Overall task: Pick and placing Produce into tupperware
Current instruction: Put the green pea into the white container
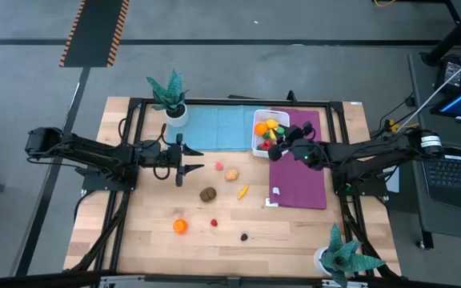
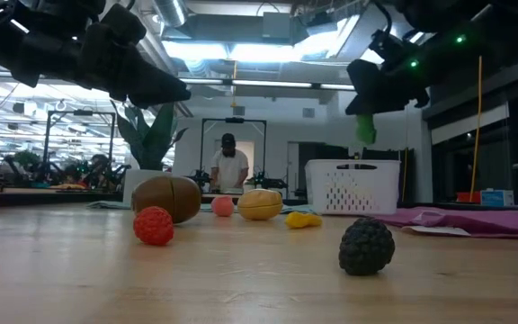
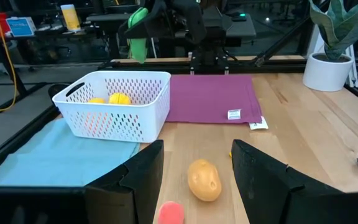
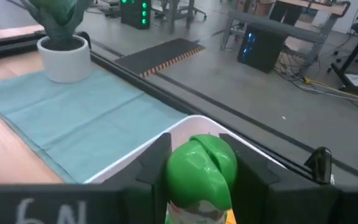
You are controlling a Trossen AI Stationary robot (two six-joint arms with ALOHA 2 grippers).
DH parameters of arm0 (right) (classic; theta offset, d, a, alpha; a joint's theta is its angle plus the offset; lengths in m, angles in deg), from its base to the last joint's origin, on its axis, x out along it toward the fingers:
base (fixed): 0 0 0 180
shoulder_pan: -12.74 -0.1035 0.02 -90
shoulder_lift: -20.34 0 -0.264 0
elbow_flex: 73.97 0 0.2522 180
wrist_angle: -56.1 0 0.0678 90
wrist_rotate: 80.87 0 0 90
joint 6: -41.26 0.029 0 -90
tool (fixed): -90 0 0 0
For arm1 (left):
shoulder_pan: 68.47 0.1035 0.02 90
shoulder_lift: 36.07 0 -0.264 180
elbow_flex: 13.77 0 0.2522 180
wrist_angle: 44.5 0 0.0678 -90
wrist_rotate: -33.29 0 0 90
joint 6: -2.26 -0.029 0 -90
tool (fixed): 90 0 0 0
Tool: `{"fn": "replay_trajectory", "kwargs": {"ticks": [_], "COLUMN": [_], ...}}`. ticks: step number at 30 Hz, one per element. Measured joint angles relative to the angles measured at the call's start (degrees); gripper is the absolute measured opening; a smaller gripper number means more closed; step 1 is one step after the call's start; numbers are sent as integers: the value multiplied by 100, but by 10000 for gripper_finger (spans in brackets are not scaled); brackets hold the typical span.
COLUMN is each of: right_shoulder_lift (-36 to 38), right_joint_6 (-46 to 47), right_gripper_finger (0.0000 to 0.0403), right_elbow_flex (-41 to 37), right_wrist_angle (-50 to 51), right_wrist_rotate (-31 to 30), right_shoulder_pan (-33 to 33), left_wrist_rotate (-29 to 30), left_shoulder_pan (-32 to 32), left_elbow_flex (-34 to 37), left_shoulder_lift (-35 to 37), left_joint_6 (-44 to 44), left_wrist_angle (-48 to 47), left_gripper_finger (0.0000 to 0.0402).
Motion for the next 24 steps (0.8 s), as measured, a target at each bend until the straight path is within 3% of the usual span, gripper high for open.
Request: {"fn": "replay_trajectory", "kwargs": {"ticks": [4, 9, 15, 20, 24], "right_shoulder_lift": [52, 50, 48, 46, 46], "right_joint_6": [-197, -520, -1106, -1570, -1821], "right_gripper_finger": [123, 123, 123, 123, 123], "right_elbow_flex": [-2, -2, 194, 566, 865], "right_wrist_angle": [-10, -9, 231, 969, 1676], "right_wrist_rotate": [125, 1218, 2037, 2521, 3243], "right_shoulder_pan": [12, 222, 578, 871, 1106], "left_wrist_rotate": [0, 0, 0, 0, 0], "left_shoulder_pan": [0, 0, 0, 0, 0], "left_elbow_flex": [0, 0, 0, 0, 0], "left_shoulder_lift": [0, 0, -2, -2, -4], "left_joint_6": [2, 2, 7, 6, 6], "left_wrist_angle": [0, 0, 0, 0, 0], "left_gripper_finger": [182, 182, 182, 182, 182]}}
